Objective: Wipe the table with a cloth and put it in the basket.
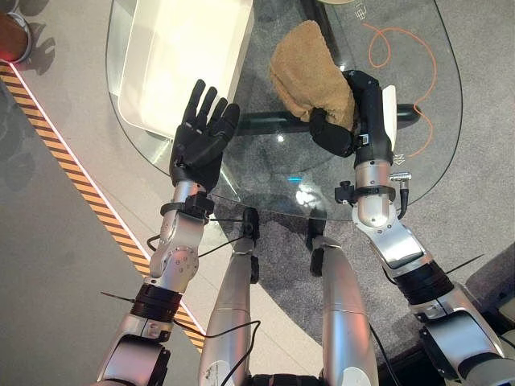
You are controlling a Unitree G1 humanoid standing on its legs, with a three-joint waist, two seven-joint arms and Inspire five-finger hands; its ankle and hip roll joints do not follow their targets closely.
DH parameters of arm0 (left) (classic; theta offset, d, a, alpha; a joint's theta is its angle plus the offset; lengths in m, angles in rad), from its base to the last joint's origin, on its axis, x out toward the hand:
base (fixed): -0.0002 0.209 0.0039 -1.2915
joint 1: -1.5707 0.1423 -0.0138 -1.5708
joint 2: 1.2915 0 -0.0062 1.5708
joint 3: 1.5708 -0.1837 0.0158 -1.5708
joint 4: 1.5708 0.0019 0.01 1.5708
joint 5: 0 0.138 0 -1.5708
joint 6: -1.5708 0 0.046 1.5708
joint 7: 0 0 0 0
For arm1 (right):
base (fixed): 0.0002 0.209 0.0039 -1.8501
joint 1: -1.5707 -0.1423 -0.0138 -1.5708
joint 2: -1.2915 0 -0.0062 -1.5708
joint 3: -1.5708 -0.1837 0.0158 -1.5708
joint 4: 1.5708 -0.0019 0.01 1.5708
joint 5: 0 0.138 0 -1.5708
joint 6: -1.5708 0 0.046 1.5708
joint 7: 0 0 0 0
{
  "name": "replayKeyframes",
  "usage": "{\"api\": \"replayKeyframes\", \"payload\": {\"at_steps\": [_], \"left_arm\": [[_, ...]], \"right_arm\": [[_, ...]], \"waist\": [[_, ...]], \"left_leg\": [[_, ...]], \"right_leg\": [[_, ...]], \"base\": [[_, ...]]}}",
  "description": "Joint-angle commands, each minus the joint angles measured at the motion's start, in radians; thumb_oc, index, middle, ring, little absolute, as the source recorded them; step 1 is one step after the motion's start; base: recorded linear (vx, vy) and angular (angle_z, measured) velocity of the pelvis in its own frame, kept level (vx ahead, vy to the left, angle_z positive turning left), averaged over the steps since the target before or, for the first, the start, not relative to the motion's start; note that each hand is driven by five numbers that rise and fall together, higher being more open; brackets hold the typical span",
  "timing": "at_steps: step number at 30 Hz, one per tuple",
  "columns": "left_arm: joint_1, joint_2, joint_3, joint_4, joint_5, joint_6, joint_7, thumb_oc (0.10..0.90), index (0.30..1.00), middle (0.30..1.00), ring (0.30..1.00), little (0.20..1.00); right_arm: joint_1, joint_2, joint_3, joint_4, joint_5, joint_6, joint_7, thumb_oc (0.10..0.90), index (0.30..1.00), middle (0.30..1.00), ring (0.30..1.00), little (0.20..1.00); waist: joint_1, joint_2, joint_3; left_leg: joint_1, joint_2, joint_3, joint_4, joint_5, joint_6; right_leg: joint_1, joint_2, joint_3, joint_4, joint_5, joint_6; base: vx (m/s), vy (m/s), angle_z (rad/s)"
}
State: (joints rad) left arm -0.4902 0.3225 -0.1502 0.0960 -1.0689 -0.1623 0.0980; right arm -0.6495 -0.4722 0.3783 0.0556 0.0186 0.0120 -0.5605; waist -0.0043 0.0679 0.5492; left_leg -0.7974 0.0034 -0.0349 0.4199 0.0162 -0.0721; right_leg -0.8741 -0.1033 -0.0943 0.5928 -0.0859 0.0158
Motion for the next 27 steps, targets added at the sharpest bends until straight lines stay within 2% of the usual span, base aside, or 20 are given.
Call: {"api": "replayKeyframes", "payload": {"at_steps": [1, 14, 27], "left_arm": [[-0.087, 0.026, 0.009, -0.166, -0.016, -0.042, -0.037, 0.8, 0.9, 0.9, 0.9, 0.9], [-0.185, 0.003, -0.023, -0.164, -0.086, -0.018, -0.012, 0.8, 0.9, 0.9, 0.9, 0.9], [-0.24, -0.028, -0.047, -0.13, -0.158, 0.037, 0.007, 0.8, 0.9, 0.9, 0.9, 0.9]], "right_arm": [[-0.098, 0.02, -0.011, -0.259, -0.041, -0.162, -0.007, 0.1, 0.3, 0.3, 0.3, 0.2], [-0.157, 0.036, 0.027, -0.247, -0.027, -0.157, 0.009, 0.1, 0.3, 0.3, 0.3, 0.2], [-0.2, 0.052, 0.051, -0.244, -0.012, -0.161, 0.03, 0.1, 0.3, 0.3, 0.3, 0.2]], "waist": [[0.0, -0.015, -0.029], [-0.011, -0.022, -0.029], [-0.018, -0.027, -0.029]], "left_leg": [[0.048, -0.041, 0.098, 0.046, -0.075, 0.056], [0.055, -0.04, 0.101, 0.044, -0.074, 0.051], [0.055, -0.037, 0.105, 0.045, -0.075, 0.047]], "right_leg": [[0.083, 0.067, -0.03, -0.02, -0.035, 0.003], [0.09, 0.069, -0.023, -0.027, -0.033, 0.007], [0.092, 0.069, -0.018, -0.032, -0.031, 0.01]], "base": [[0.0, 0.0, 0.0], [0.0, 0.0, 0.0], [0.0, 0.0, 0.0]]}}
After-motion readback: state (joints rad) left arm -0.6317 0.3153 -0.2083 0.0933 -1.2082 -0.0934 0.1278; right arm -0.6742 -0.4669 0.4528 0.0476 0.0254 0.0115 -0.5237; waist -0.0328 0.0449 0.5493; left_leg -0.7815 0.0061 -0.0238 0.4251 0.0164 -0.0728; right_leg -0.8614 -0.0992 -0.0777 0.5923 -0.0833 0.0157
